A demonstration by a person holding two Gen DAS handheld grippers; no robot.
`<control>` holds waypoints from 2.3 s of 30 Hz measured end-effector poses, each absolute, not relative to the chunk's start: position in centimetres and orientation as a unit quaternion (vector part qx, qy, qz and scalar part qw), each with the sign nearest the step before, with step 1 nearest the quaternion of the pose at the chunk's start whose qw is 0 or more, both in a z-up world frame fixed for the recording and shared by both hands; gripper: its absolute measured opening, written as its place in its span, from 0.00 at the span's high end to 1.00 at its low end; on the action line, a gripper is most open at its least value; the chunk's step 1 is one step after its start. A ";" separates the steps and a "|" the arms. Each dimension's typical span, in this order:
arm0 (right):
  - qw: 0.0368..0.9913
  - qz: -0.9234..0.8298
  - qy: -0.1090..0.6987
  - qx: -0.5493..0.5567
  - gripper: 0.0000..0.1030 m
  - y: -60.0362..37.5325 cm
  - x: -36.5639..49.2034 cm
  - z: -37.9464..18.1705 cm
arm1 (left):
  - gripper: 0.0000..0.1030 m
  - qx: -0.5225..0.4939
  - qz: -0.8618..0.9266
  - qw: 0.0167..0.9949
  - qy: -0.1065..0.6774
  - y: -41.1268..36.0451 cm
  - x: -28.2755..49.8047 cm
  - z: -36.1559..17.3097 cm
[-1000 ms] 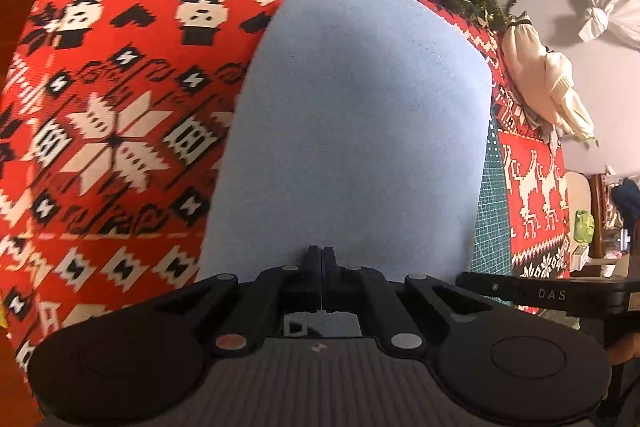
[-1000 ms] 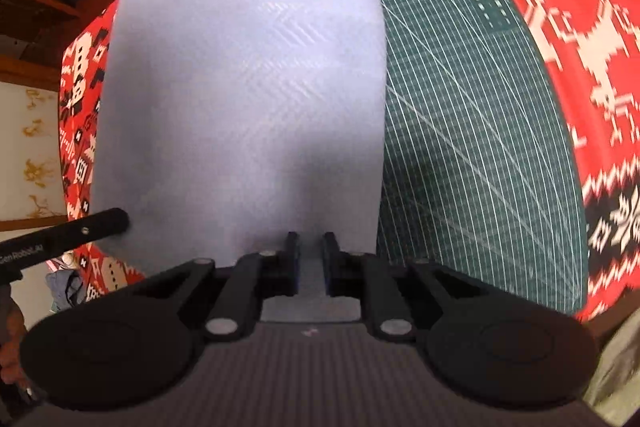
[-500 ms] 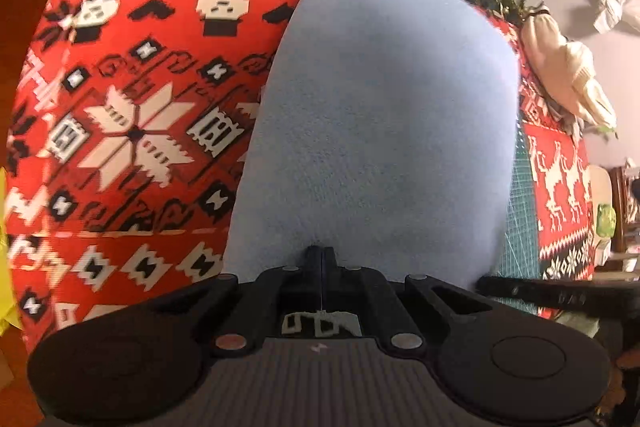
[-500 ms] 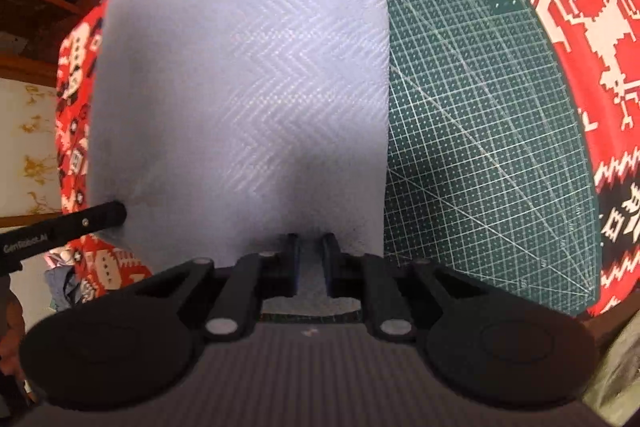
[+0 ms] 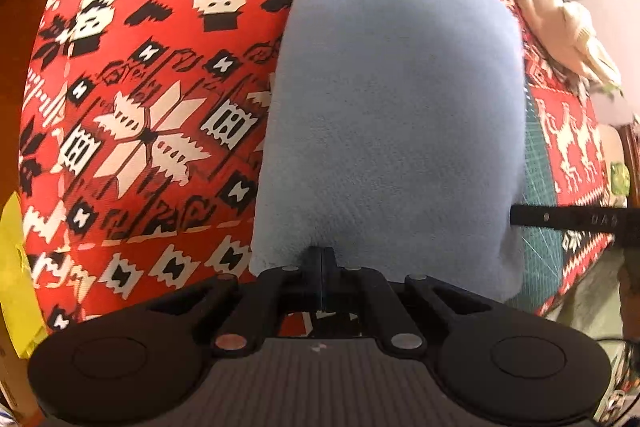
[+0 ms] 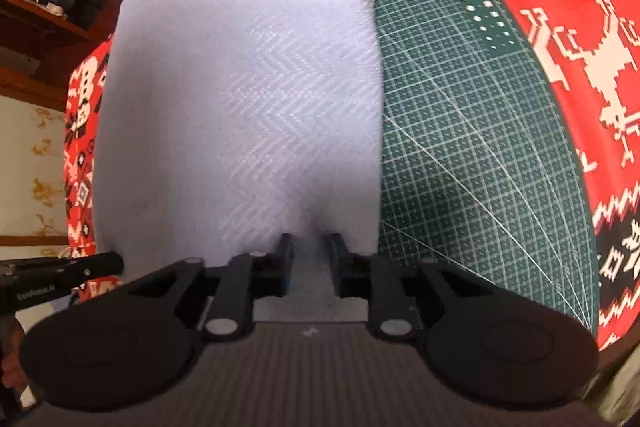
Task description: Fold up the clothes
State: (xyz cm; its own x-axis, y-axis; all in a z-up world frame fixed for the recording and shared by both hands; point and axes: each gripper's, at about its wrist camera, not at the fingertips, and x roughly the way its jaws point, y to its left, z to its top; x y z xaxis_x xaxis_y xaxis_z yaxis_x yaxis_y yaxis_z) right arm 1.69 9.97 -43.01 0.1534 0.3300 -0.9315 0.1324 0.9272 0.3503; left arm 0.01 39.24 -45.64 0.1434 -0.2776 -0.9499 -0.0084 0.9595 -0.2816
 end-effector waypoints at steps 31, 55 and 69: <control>0.756 0.148 0.577 0.272 0.00 8.0 9.2 -50.1 | 0.01 -0.290 -0.227 0.716 0.593 43.1 11.3 -53.8; 0.751 0.259 0.552 0.253 0.10 16.7 15.2 -45.1 | 0.36 -0.362 -0.090 0.767 0.522 46.7 7.6 -46.6; 0.697 0.349 0.576 0.245 0.10 31.5 23.0 -48.2 | 0.34 -0.357 0.042 0.790 0.497 60.2 7.9 -45.2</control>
